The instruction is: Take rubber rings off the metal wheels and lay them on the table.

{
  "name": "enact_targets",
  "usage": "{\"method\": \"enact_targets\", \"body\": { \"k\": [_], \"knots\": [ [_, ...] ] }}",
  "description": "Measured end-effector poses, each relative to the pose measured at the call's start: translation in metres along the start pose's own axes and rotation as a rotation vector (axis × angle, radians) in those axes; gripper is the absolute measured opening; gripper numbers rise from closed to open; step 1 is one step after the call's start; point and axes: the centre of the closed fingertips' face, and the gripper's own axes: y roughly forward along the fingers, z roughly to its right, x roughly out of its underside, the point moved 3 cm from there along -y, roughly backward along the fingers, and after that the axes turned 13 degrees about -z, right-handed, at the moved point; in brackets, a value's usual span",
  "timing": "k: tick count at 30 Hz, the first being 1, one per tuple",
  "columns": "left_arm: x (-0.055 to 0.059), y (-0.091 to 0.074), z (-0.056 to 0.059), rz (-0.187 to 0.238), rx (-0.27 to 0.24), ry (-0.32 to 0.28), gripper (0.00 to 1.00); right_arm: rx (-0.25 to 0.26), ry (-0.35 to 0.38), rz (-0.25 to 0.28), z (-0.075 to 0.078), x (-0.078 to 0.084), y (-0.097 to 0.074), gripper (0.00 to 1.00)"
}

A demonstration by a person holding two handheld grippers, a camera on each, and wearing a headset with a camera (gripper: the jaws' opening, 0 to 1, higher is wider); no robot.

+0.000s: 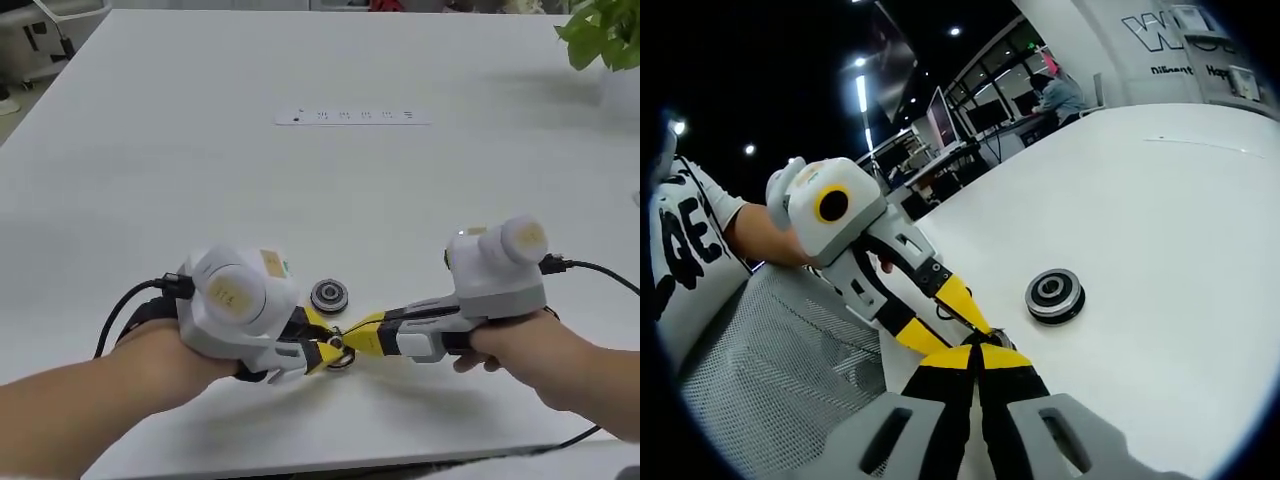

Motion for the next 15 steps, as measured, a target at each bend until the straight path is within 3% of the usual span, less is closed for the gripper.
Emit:
{"method": "enact_targets", "body": {
  "k": [3, 15],
  "knots": [
    [0.0, 0.0, 0.0, 0.001, -0.001, 0.0, 0.12, 0.0, -0.035, -0.016, -0.004, -0.001, 0.004, 0.0],
    [0.0, 0.0, 0.001, 0.002, -0.004, 0.002, 0.13, 0.035, -0.027, -0.018, 0.006, 0.004, 0.0, 0.0]
  ]
}}
